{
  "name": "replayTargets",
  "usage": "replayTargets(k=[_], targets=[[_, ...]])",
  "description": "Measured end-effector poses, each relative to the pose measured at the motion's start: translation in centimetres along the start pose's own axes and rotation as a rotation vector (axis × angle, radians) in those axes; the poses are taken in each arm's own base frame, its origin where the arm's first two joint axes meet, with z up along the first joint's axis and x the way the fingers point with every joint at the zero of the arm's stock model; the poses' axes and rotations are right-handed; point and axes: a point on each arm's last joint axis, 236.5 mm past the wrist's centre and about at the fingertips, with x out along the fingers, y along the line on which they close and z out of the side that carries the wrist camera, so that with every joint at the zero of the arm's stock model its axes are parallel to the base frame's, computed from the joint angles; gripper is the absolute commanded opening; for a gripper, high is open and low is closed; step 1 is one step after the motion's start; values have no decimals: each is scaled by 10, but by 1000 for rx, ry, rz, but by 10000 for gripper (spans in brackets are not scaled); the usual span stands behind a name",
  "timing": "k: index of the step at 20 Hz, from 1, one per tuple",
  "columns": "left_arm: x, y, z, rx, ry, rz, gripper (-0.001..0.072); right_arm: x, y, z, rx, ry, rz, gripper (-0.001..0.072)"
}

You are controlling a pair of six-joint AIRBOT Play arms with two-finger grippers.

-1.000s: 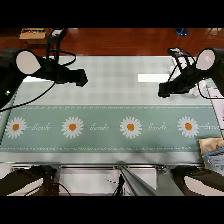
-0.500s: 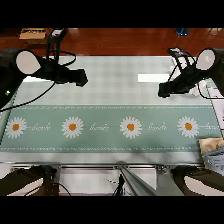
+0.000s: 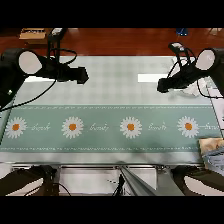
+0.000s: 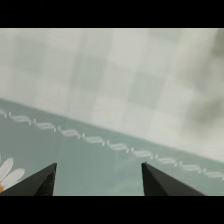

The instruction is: Fold the shirts.

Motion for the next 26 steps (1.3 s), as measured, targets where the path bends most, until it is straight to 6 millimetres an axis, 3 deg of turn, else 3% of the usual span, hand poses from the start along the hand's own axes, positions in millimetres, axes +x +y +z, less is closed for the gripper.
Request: replayTargets(k=[2,6,9,12,16,22,23,25,26], targets=[[2,0,8,0,-32,0,716,-3,-31,27,32,-116,-115,601],[4,0,16,0,-64,-2,716,-21,-127,69,257,-348,-313,601],[4,-3,18,-7,-72,-14,716,-18,-196,72,461,-426,-343,601],[4,-7,19,-21,-76,-33,716,3,-245,62,635,-451,-319,601],[4,-10,19,-30,-77,-45,716,47,-274,53,751,-442,-269,603],[4,-11,19,-34,-78,-51,716,115,-274,47,748,-392,-237,586],[4,-11,19,-34,-78,-52,716,125,-272,45,740,-377,-234,540],[4,-11,19,-34,-78,-52,716,143,-266,41,728,-349,-226,57],[4,-11,19,-34,-78,-52,716,149,-264,40,726,-342,-223,44]])
